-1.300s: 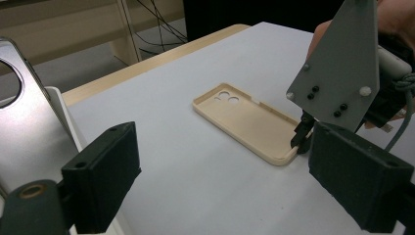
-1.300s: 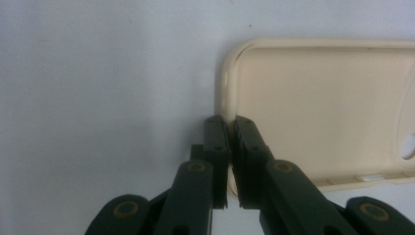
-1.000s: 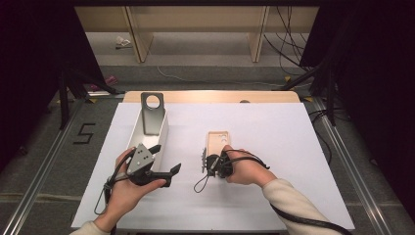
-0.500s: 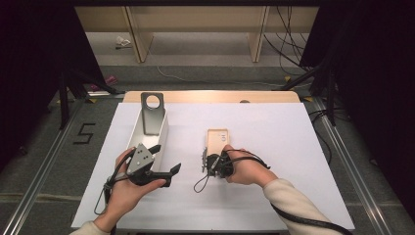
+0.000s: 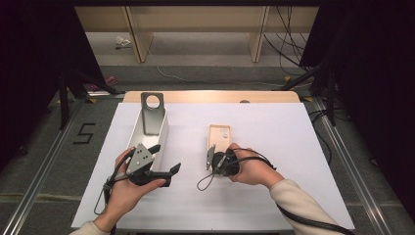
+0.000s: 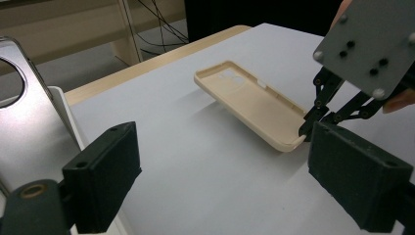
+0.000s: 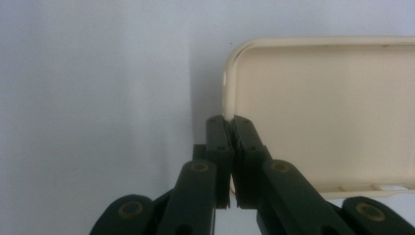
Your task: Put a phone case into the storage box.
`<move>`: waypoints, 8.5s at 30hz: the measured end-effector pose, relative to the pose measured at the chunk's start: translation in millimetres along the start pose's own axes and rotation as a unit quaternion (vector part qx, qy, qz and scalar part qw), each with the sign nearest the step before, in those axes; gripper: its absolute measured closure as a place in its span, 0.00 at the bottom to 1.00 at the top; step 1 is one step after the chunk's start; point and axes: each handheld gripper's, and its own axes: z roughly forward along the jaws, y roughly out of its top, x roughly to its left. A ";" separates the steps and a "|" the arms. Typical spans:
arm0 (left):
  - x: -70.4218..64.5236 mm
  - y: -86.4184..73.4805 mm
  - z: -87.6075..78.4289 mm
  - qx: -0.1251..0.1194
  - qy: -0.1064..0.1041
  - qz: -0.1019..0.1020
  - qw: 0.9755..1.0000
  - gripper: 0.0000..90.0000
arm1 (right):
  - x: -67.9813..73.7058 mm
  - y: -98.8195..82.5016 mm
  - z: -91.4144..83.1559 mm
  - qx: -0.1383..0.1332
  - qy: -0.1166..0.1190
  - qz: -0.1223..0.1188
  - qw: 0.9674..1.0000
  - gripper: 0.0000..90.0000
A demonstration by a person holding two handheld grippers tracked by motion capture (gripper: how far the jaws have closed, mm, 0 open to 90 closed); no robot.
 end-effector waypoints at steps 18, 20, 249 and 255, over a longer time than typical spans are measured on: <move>0.1 -0.2 0.1 0.000 0.000 -0.003 1.000 0.13 | 5.0 -8.5 -24.6 -0.088 -0.005 0.020 0.996 0.97; 0.2 -0.1 0.2 0.000 0.000 -0.002 1.000 0.13 | 5.8 -9.7 -25.6 -0.094 -0.003 0.018 0.995 0.97; 57.0 133.3 24.6 -0.078 0.038 -0.081 0.993 0.92 | 5.9 -129.7 -58.7 -0.350 -0.094 0.343 0.867 0.22; 65.0 133.5 18.4 -0.079 0.041 -0.083 0.993 0.92 | 5.5 -130.9 -58.5 -0.349 -0.095 0.346 0.866 0.22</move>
